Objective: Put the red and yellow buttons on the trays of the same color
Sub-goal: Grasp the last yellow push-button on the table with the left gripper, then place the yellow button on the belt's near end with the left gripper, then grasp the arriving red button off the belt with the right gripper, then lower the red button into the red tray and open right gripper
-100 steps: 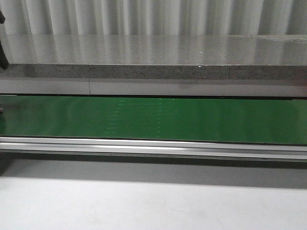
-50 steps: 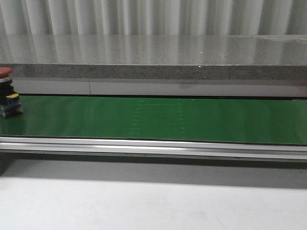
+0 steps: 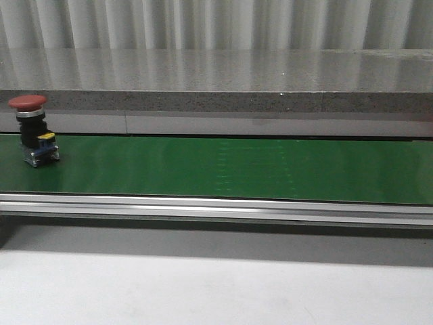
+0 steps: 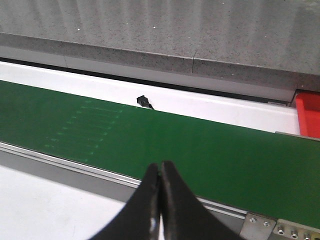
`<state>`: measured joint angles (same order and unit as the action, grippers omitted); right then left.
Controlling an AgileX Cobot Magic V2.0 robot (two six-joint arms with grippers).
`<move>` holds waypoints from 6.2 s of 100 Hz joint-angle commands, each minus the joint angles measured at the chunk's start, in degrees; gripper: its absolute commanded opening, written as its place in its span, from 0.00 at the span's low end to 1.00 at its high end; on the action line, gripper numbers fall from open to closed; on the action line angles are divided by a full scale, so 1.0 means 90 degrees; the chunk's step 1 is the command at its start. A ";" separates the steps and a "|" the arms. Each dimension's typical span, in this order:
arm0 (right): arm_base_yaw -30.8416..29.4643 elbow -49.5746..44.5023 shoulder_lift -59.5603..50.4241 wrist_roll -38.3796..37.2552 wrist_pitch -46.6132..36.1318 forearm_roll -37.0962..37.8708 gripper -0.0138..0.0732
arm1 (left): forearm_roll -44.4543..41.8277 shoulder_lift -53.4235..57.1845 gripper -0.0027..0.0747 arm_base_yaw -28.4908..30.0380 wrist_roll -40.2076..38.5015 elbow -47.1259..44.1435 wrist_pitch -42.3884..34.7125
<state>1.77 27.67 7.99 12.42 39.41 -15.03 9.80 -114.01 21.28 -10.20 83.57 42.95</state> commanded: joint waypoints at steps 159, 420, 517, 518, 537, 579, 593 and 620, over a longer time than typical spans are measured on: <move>0.0011 0.0155 0.0064 0.0069 -0.0445 -0.0080 0.08 | 0.0490 0.2725 0.25 -0.0388 0.1240 -0.1079 -0.0289; 0.0793 0.2751 0.4970 0.0003 0.0743 -0.0130 0.91 | 0.0428 0.9476 0.01 -0.3562 0.2548 -0.5932 -0.2294; 0.0776 0.5017 0.9274 0.1070 0.0785 -0.0180 0.42 | 0.0428 0.9476 0.01 -0.3562 0.2548 -0.5932 -0.2294; 0.0776 0.5017 0.9274 0.1070 0.0759 -0.0180 0.40 | 0.0428 0.9476 0.01 -0.3562 0.2548 -0.5932 -0.2294; 0.0677 0.5017 0.9109 0.1032 0.0450 -0.0180 0.29 | 0.0428 0.9476 0.01 -0.3562 0.2548 -0.5932 -0.2294; -0.1860 0.5017 0.8226 0.0115 -0.0087 -0.0180 0.29 | 0.0428 0.9476 0.01 -0.3562 0.2548 -0.5932 -0.2294; -0.3047 0.5017 0.8256 -0.0262 -0.0257 -0.0180 0.29 | 0.0428 0.9476 0.01 -0.3562 0.2548 -0.5932 -0.2294; -0.4228 0.5017 0.8472 -0.0421 -0.0691 -0.0180 0.29 | 0.0428 0.9476 0.01 -0.3562 0.2548 -0.5932 -0.2294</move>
<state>-34.12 70.85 85.04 9.28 37.27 -15.96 12.72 -28.60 -10.30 12.64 28.46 26.13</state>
